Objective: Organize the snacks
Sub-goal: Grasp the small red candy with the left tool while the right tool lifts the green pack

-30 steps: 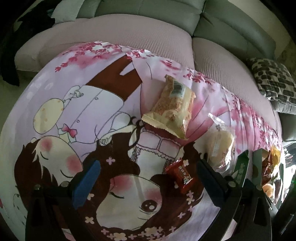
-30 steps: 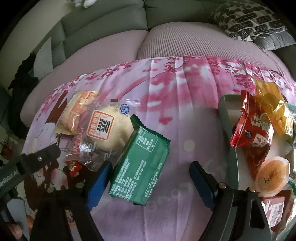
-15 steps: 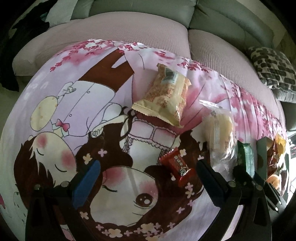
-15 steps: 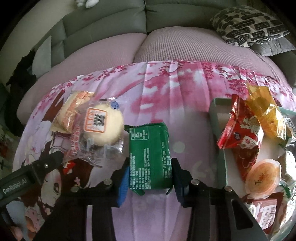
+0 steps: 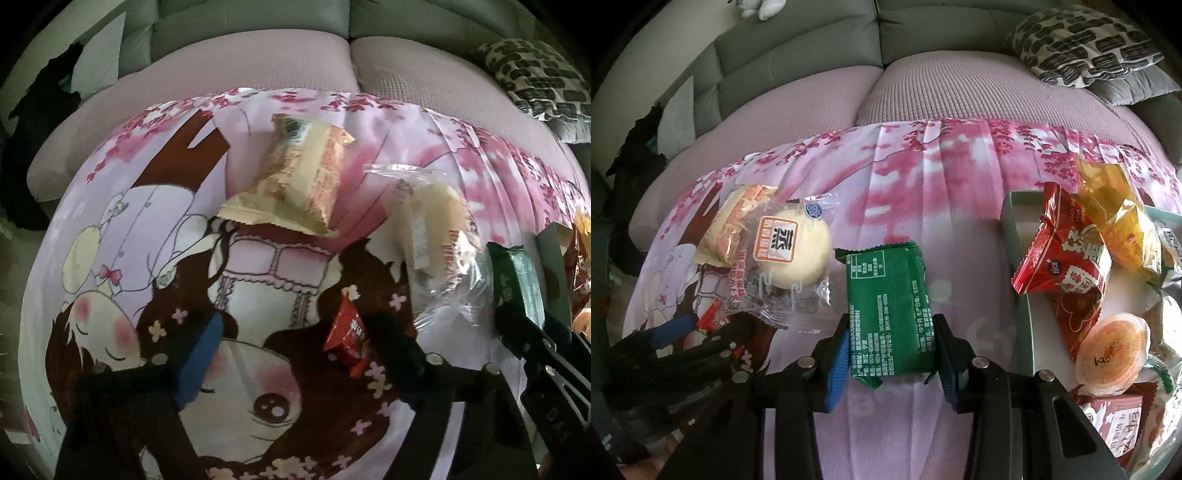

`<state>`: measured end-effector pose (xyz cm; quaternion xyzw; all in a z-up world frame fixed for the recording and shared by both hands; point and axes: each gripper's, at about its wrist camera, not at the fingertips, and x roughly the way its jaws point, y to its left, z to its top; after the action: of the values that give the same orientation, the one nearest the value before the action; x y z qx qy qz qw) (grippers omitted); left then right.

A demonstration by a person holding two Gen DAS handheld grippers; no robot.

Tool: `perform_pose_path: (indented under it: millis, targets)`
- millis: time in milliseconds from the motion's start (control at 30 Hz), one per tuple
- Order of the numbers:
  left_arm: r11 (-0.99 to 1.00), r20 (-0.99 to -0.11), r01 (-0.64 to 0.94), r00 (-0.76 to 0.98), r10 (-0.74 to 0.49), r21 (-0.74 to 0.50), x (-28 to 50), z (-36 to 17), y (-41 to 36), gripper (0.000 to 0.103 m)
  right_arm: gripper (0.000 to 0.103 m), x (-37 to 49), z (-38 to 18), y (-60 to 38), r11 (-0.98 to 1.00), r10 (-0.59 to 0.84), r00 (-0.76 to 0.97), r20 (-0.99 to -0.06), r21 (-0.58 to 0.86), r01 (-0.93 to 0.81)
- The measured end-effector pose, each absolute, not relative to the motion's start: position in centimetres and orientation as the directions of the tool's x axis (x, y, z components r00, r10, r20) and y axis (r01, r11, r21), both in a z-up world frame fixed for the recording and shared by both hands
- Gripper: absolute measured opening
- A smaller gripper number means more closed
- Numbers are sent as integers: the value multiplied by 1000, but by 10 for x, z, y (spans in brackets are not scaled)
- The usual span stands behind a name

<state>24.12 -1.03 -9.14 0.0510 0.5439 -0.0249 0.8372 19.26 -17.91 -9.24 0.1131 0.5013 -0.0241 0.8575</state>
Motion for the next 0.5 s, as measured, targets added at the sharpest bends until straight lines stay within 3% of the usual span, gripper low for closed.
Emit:
perform_pose_path:
  millis: [67, 133, 233, 433, 500]
  targets:
    - [994, -911, 106, 413, -5, 42, 241, -90, -11, 72, 44, 193, -93, -179, 973, 73, 496, -865, 171, 155]
    - [994, -907, 107, 420, -22, 25, 239, -87, -13, 54, 44, 193, -93, -180, 972, 76, 496, -865, 175, 156]
    - [993, -904, 117, 424, -57, -8, 237, -85, -11, 41, 44, 193, -93, -180, 972, 76, 495, -865, 174, 156]
    - [990, -895, 127, 432, -113, -64, 241, -83, -10, 19, 44, 192, -92, -179, 973, 72, 496, -865, 171, 157]
    - [989, -890, 126, 436, -130, -82, 240, -81, -9, 17, 44, 192, -92, -180, 972, 74, 498, -864, 174, 159]
